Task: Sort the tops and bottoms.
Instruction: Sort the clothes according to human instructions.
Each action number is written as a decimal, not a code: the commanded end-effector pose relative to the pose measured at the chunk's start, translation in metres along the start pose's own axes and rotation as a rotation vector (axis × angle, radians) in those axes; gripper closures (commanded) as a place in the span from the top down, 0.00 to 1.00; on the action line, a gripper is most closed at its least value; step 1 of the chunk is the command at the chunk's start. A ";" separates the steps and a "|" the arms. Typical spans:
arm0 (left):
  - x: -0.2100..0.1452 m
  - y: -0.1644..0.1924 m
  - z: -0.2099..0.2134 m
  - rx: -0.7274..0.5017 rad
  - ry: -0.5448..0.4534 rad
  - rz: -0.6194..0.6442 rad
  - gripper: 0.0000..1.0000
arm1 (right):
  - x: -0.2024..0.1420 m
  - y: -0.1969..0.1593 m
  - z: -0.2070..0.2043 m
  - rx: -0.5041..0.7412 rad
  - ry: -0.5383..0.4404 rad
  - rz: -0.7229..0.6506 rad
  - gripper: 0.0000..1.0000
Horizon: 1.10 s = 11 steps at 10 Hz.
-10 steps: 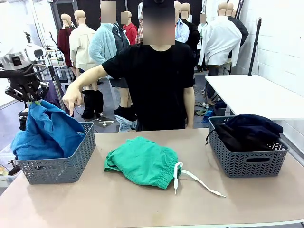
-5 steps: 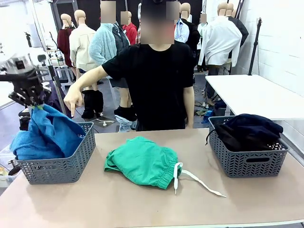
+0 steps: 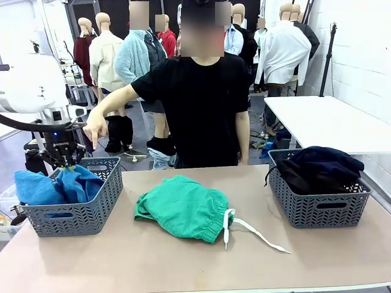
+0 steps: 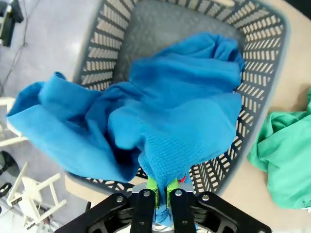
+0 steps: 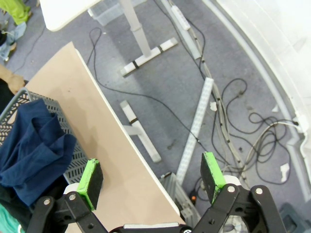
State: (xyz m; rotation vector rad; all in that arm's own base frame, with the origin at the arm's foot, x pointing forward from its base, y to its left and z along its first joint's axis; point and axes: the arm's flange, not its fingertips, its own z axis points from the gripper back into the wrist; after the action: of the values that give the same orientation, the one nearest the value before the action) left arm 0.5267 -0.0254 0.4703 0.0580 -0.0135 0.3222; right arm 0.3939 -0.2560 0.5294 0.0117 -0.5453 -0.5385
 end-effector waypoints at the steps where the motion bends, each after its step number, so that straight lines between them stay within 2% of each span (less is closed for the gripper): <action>1: 0.014 -0.002 -0.003 -0.023 0.095 -0.021 0.00 | -0.001 -0.001 0.000 -0.009 0.002 0.016 1.00; 3: 0.019 -0.002 -0.012 -0.004 0.123 -0.014 0.02 | -0.001 -0.001 0.000 -0.009 0.002 0.016 1.00; 8: 0.005 0.009 0.019 -0.016 0.037 -0.038 0.98 | -0.001 -0.001 0.000 -0.009 0.002 0.016 1.00; 11: -0.010 0.022 0.051 -0.086 -0.036 -0.059 1.00 | -0.001 -0.001 0.000 -0.009 0.002 0.016 1.00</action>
State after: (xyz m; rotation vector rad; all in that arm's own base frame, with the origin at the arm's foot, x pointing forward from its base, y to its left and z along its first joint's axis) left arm 0.5215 -0.0144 0.5207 0.0220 -0.0371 0.2926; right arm 0.3940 -0.2559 0.5293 0.0117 -0.5450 -0.5383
